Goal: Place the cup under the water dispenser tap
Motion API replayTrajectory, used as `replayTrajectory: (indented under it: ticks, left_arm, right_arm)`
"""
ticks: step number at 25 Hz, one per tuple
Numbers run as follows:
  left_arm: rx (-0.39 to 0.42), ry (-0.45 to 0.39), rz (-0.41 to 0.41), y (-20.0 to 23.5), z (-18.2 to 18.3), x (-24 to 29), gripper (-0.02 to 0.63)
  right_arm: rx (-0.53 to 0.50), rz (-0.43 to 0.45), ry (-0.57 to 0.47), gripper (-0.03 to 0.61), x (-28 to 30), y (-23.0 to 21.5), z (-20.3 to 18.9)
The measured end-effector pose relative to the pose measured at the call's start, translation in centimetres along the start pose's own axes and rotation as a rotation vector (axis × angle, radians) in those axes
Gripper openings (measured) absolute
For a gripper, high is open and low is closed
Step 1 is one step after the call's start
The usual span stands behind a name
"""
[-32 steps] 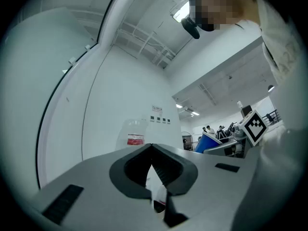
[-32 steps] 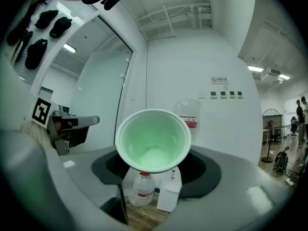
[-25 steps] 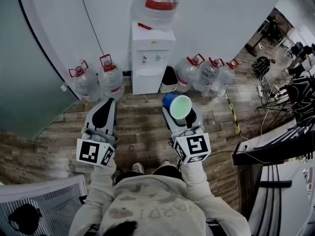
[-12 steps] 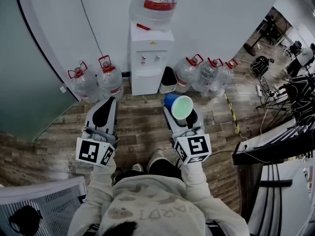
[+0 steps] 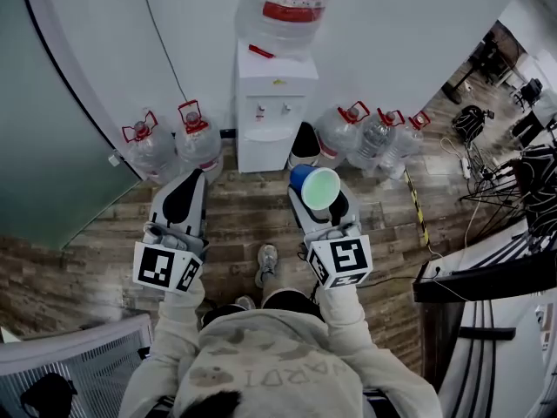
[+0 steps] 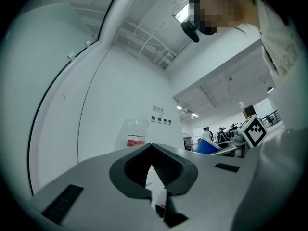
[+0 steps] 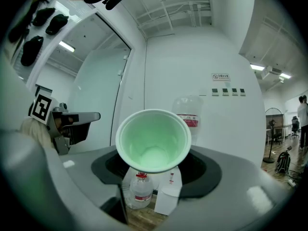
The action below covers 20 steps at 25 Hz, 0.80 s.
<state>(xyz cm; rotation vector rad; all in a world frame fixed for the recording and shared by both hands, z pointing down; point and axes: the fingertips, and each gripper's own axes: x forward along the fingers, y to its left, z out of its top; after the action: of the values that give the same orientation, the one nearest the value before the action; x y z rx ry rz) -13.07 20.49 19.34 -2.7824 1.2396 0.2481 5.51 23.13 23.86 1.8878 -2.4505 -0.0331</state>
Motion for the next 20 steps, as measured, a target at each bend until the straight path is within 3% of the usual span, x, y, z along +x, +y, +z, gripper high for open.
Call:
replayTrajectory:
  ticks: [20]
  left_arm:
    - [0.035,-0.028,0.078,6.5,-1.8,15.4,0.005]
  right_arm:
    - [-0.017,0.105,-0.008,0.302,16.2,-9.7,0.7]
